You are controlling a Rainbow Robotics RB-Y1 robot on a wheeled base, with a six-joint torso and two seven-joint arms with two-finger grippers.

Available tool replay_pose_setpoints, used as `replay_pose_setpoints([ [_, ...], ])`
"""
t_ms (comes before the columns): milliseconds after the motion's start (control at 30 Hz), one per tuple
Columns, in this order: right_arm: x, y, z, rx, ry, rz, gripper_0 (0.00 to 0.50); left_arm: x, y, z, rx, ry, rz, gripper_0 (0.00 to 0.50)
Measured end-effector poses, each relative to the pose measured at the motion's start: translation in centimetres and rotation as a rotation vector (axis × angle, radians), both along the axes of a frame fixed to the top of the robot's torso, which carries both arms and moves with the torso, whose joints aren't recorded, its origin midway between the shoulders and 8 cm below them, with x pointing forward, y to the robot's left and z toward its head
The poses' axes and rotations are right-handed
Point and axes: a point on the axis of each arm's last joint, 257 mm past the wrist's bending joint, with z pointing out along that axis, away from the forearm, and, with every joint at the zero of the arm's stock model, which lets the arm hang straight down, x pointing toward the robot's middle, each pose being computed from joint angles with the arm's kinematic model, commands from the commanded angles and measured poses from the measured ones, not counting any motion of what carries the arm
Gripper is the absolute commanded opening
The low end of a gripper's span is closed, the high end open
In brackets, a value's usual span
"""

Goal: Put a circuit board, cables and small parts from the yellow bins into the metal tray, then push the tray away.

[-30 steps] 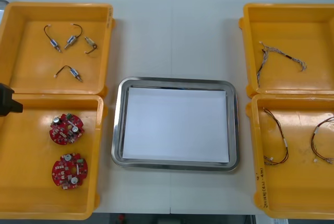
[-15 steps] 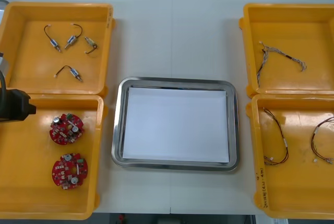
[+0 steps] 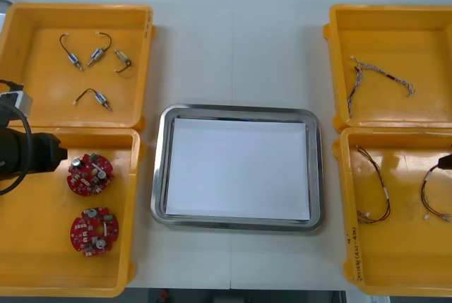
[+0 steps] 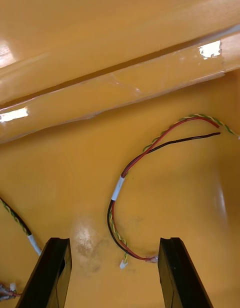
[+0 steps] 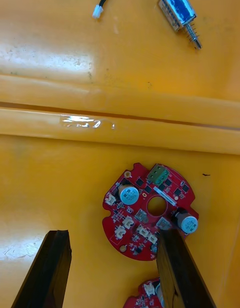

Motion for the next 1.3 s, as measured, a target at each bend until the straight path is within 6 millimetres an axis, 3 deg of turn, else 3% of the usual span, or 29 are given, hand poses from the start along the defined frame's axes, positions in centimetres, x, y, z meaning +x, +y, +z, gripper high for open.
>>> replay_pose_setpoints([
  [400, 1.1, -0.8, -2.3, -0.005, 0.000, -0.030, 0.500, 0.3, -0.4, -1.0, 0.047, -0.012, -0.019, 0.500],
  [867, 0.8, 0.7, -5.1, 0.033, 0.021, -0.066, 0.500, 1.4, -0.7, -2.5, 0.049, -0.035, -0.031, 0.500],
  [1300, 1.3, 0.5, -5.8, 0.049, -0.012, -0.151, 0.500, 1.6, 0.0, -4.5, 0.059, -0.014, -0.018, 0.500],
])
